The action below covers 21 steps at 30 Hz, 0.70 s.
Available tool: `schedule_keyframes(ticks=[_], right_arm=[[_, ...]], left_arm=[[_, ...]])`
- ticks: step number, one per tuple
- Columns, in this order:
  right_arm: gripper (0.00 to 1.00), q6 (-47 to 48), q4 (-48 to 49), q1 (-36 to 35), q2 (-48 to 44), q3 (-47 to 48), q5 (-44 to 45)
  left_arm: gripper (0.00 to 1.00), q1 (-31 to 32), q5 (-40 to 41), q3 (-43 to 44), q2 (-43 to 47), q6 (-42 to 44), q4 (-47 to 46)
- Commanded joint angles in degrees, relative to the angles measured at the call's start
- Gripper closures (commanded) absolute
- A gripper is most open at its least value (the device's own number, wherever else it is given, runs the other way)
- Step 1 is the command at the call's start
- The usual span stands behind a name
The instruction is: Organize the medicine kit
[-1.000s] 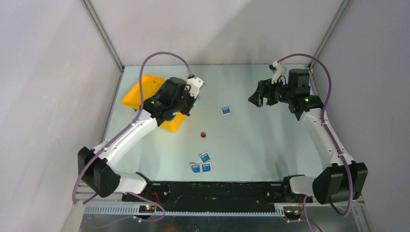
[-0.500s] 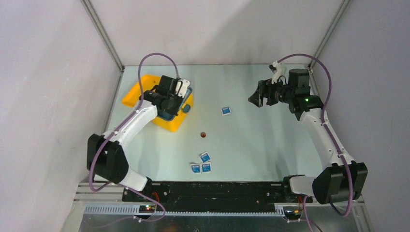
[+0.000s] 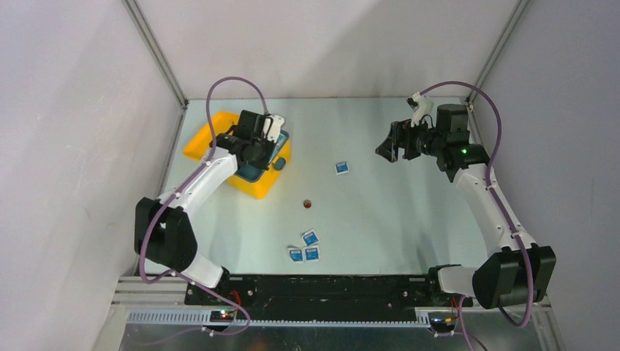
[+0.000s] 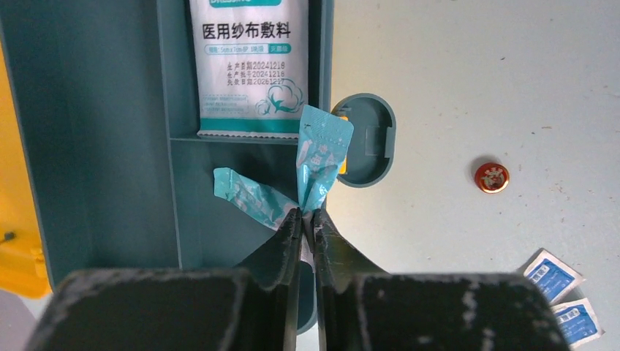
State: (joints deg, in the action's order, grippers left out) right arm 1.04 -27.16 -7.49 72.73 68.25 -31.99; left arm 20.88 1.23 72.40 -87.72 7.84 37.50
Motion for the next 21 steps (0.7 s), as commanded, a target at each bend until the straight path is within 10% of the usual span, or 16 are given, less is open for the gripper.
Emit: schedule_keyframes(ticks=[1,21], right_arm=[[0.17,-0.11,1.14,0.22,-0.48,0.09,-1.06],[0.17,0.23,0.75,0.28,0.09,0.05,-1.13]], left_arm=[[0.88,-3.27,2.48,-1.24,1.84,0.15,2.64],[0.89,-6.76,-0.8,0.8,2.28,0.42,4.77]])
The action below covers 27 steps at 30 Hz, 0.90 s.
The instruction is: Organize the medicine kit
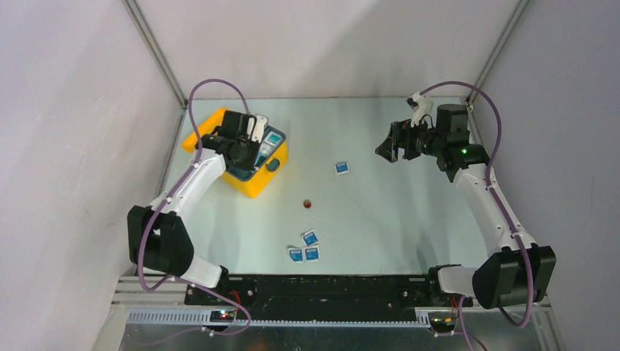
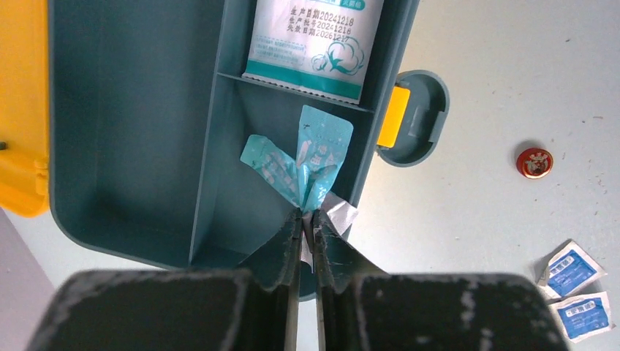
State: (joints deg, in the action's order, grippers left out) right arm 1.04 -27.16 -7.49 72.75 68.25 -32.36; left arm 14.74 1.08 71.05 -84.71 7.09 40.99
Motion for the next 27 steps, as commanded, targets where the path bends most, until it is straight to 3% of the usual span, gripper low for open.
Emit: schedule_keyframes(ticks=[1,12,22,27], right_arm=[[0.17,0.25,0.71,0.28,0.03,0.04,-0.71],[0.17,0.46,0.47,0.32,-0.21,0.04,-0.68],[0.17,0.55,0.46,0.41,-1.1,0.07,-0.5],[0.17,0.46,0.77,0.4,-1.1,0.04,-0.39]], left_arm=[[0.88,-0.73,-0.64,1.88,-1.54,1.21,1.52],[0.62,-1.05,-1.37,1.84,-3.2,1.88,1.94],[0.43,-0.99,3.19,8.86,5.81,2.8,6.25],[0.41,1.3,-4.27,7.99,8.63,3.05,7.08]])
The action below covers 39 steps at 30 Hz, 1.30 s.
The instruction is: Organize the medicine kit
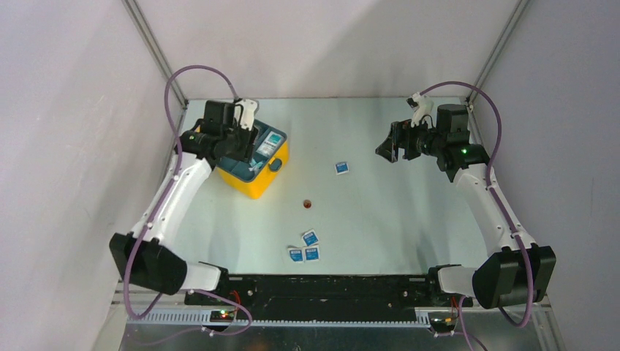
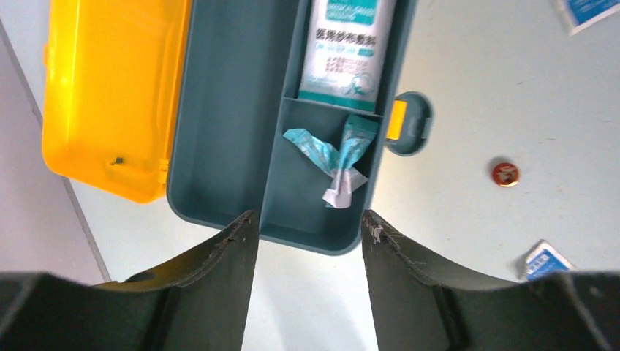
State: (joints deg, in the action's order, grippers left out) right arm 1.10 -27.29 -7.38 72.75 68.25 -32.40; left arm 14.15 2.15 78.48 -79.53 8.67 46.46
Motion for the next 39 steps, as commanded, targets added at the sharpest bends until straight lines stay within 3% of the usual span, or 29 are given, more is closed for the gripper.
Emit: schedule_keyframes(ticks=[1,6,10,14,23,33,39], right_arm=[[0.17,0.44,0.91,0.32,-1.07,0.04,-0.31],[0.17,0.48,0.94,0.43,-1.22,0.06,-0.4],[0.17,0.75,0.35,0.65,-1.75,0.04,-0.15],[0.17,0.86,0.73,1.04,-2.48,-0.54,-0.27],[0.16,0.61,1.43,1.74,-2.58,-1.45,-1.01],[0.16,0.57,1.6,2.01,-1.95,-1.51,-1.35],[0.16,0.48,1.8,2.1,-1.61,-1.54,-1.68]], left_arm=[[0.41,4.05,-6.25,-0.31,3.51,1.72,1.62],[0.4,16.36,-9.47,-3.7,0.38,5.86,1.53],[0.37,21.69,-9.5,-4.37,-6.51,6.79,1.41],[0.36,23.69,-8.6,-4.32,-15.45,5.27,-0.12],[0.37,24.91,-4.04,-2.67,-26.53,-1.62,-8.21],[0.4,25.56,-6.37,-0.54,-31.68,-3.88,-8.89],[0.51,25.8,-6.87,-0.38,-32.72,-4.17,-8.84]])
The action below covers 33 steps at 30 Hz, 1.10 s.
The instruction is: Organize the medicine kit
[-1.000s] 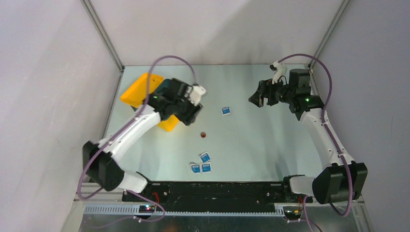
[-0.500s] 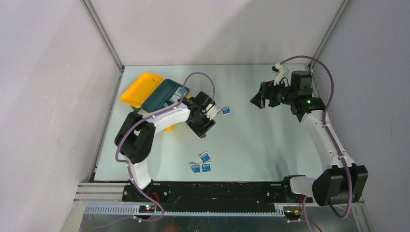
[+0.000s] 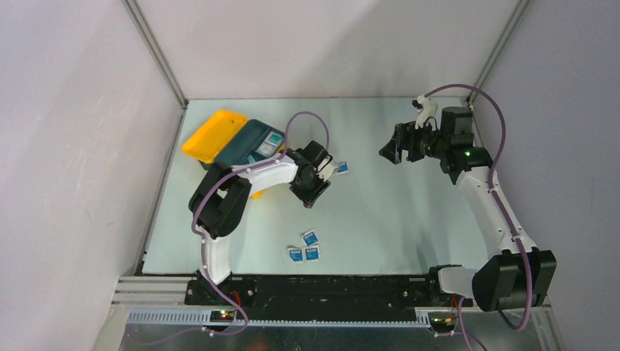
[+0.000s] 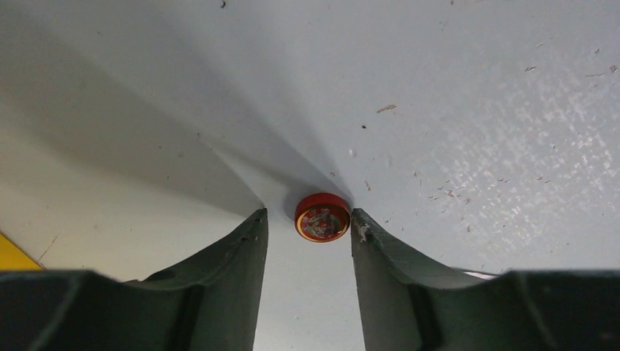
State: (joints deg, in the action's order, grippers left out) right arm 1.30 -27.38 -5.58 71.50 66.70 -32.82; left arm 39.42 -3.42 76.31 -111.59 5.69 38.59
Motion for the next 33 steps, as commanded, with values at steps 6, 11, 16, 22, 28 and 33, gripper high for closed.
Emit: schedule_keyframes(ticks=[6,11,16,22,28,33], right_arm=[[0.16,0.27,1.88,0.45,-0.4,0.06,-1.22],[0.17,0.16,2.07,0.41,-0.44,0.06,-1.35],[0.16,-0.06,2.53,0.4,-0.43,0.13,-1.38],[0.16,-0.41,2.9,0.43,-0.12,0.11,-1.49],[0.17,-0.81,3.3,0.33,0.23,0.1,-1.89],[0.17,-0.77,3.31,0.33,0.26,0.1,-1.86]], left_arm=[[0.69,0.83,-1.59,0.33,0.11,-1.71,-0.84],[0.74,0.82,-1.28,-1.85,4.37,-0.51,-0.69],[0.75,-0.12,-0.17,-2.98,11.99,1.49,0.96],[0.75,-5.26,1.16,-3.3,22.83,3.28,3.82],[0.75,-14.0,2.83,-0.84,29.19,5.39,6.8],[0.75,-20.62,3.18,1.34,29.75,6.97,8.51]])
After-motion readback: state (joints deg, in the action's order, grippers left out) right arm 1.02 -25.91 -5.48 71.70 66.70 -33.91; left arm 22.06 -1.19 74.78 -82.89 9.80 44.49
